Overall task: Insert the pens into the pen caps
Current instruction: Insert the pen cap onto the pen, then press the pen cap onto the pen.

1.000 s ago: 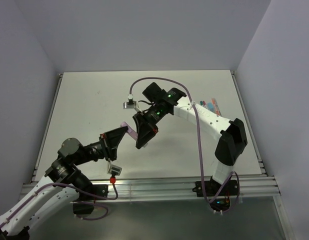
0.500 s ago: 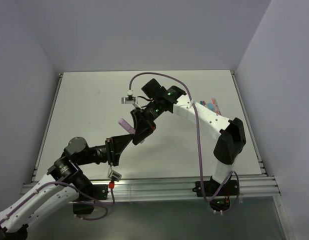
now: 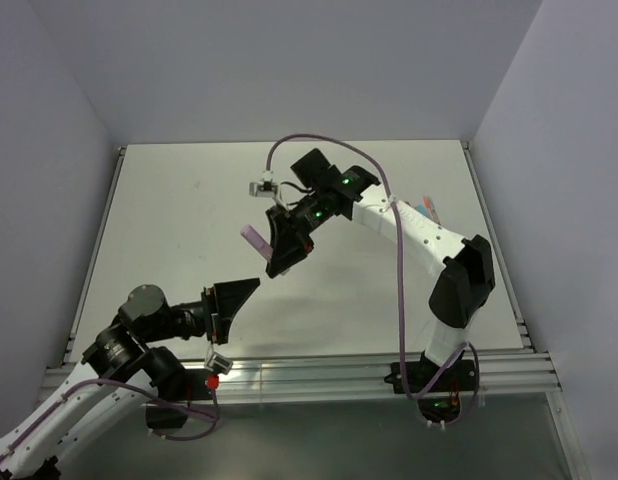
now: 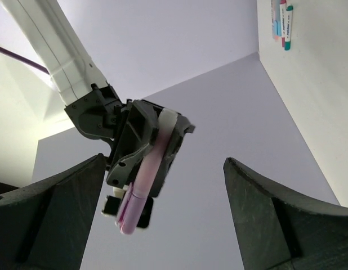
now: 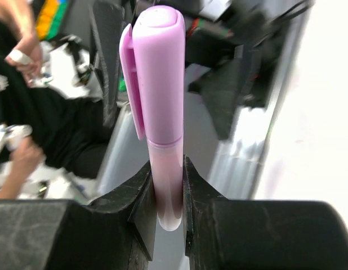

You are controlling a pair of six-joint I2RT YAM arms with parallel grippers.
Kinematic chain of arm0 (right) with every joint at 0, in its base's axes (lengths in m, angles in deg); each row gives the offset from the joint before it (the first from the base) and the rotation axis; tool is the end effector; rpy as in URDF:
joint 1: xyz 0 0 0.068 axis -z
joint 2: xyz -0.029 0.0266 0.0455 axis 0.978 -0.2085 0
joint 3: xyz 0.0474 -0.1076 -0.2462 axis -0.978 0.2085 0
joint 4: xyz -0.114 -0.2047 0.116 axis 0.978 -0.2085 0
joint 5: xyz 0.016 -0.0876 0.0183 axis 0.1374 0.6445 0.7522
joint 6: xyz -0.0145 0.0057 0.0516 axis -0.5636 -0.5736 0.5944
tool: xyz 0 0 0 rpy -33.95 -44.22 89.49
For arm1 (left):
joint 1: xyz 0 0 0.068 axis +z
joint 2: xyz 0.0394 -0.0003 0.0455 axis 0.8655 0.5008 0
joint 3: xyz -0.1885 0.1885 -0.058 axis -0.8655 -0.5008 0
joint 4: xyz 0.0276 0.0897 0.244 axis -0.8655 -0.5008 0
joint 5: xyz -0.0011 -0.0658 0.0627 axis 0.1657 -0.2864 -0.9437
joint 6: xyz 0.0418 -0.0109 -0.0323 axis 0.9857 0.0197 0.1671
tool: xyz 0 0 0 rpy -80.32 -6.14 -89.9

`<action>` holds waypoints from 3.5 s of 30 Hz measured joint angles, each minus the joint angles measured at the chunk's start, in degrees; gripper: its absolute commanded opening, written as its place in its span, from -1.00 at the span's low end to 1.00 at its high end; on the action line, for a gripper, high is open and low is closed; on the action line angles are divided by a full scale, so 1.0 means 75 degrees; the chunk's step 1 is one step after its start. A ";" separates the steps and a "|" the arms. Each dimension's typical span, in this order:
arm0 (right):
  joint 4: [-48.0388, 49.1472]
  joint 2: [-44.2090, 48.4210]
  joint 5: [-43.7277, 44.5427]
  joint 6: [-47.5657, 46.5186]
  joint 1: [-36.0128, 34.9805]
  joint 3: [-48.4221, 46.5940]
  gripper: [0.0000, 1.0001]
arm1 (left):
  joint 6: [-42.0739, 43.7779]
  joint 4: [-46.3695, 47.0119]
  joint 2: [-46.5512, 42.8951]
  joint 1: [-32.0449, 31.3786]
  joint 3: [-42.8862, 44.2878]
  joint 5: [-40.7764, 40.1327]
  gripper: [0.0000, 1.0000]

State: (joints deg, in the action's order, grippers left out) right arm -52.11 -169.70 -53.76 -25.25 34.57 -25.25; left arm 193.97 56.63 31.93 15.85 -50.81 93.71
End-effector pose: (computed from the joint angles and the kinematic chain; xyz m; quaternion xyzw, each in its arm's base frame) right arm 0.2393 0.2744 0.3405 -0.5208 0.5542 0.6463 0.0629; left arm 0.0634 -0.0890 0.2824 0.7386 -0.0587 0.1876 0.6448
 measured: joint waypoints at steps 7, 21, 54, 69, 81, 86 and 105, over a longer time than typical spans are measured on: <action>0.0114 0.0079 0.0761 0.0029 0.1032 -0.1448 -1.00 | -0.0166 -0.1090 -0.1014 -0.0009 0.0009 -0.1081 0.85; 0.0189 0.0877 0.2661 -0.0338 0.1343 -0.1568 -1.00 | -1.0486 -0.1265 0.4485 0.1180 0.5843 -0.3707 0.86; 0.1282 0.0831 0.1792 0.1722 0.0918 -0.0959 -1.00 | -2.4354 0.6755 0.6554 0.4564 0.4570 0.3063 0.02; 0.1422 0.0647 0.1743 0.1979 0.0784 -0.0959 -1.00 | -2.4628 0.7268 0.6548 0.4153 0.4264 0.3080 -0.17; 0.1422 0.0644 0.1684 0.2031 0.0769 -0.0979 -1.00 | -2.4462 0.6892 0.6551 0.3975 0.4264 0.3019 -0.35; 0.1422 0.0644 0.1690 0.2031 0.0769 -0.0979 -1.00 | -2.4421 0.6816 0.6551 0.3943 0.4264 0.3019 -0.41; 0.0988 0.0402 0.1836 0.2430 0.0842 -0.1236 -1.00 | -2.4363 0.7044 0.6408 0.3756 0.3611 0.2087 -0.99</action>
State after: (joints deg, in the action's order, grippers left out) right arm -44.70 -166.68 -39.99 -7.02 40.88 -34.52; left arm 11.25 109.45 79.99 44.02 -23.73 109.36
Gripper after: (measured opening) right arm 0.251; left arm 0.280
